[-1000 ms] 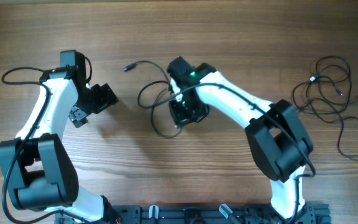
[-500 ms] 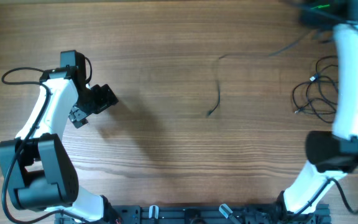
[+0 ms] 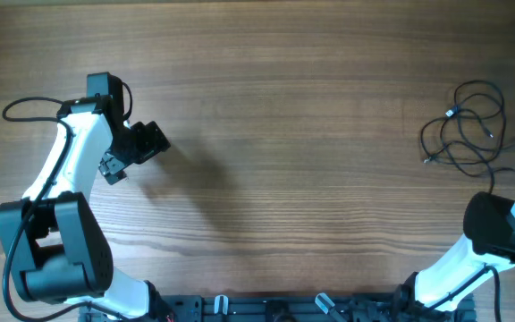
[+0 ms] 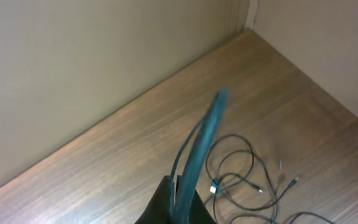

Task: Untangle cables
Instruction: 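Pull the last cable to the right pile with the right gripper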

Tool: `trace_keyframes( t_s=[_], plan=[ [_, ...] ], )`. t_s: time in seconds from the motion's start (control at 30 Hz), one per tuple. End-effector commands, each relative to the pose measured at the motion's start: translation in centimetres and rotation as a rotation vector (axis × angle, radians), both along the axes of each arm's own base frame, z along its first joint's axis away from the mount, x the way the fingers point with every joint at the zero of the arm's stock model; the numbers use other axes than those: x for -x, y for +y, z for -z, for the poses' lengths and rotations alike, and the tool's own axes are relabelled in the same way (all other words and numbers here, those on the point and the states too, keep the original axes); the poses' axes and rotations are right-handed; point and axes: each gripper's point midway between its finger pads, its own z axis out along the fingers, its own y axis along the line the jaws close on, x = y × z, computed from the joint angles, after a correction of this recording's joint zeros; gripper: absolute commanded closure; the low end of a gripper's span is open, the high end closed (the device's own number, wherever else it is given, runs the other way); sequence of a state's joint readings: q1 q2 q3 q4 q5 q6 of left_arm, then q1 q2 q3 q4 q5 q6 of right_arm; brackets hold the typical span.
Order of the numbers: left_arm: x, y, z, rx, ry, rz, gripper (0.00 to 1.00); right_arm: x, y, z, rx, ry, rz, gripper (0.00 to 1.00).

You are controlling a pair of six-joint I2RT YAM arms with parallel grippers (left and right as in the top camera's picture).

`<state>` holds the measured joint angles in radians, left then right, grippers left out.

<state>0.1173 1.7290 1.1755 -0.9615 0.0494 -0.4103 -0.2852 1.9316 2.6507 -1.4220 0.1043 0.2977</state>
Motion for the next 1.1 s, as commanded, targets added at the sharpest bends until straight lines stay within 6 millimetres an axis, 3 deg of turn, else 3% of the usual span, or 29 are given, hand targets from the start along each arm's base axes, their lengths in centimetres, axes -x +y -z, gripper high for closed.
trace_keyframes(
  t_s=[0.0,0.27,0.37,0.77,0.9,1.07],
  plan=[
    [-0.1,0.2,-0.5,-0.006,-0.013,-0.023,0.0,-0.3,0.3,0.3,-0.006,0.008,-0.02,0.96],
    [0.1,0.2,-0.4,-0.001,-0.006,-0.023,0.0,-0.2,0.3,0.4,-0.007,0.013,-0.019,0.96],
    [0.1,0.2,-0.4,-0.001,-0.006,-0.023,0.0,-0.3,0.2,1.5,-0.016,0.044,-0.019,0.96],
    [0.2,0.1,-0.4,0.003,-0.002,-0.022,0.0,-1.3,-2.2,10.9,-0.032,0.263,0.047,0.96],
    [0.5,0.0,-0.4,0.004,0.009,-0.022,0.0,-1.4,-4.8,10.8,-0.032,0.222,0.118,0.96],
    [0.6,0.0,-0.4,0.009,0.015,-0.025,0.0,0.5,-8.5,11.7,-0.08,0.23,0.225,0.96]
  ],
)
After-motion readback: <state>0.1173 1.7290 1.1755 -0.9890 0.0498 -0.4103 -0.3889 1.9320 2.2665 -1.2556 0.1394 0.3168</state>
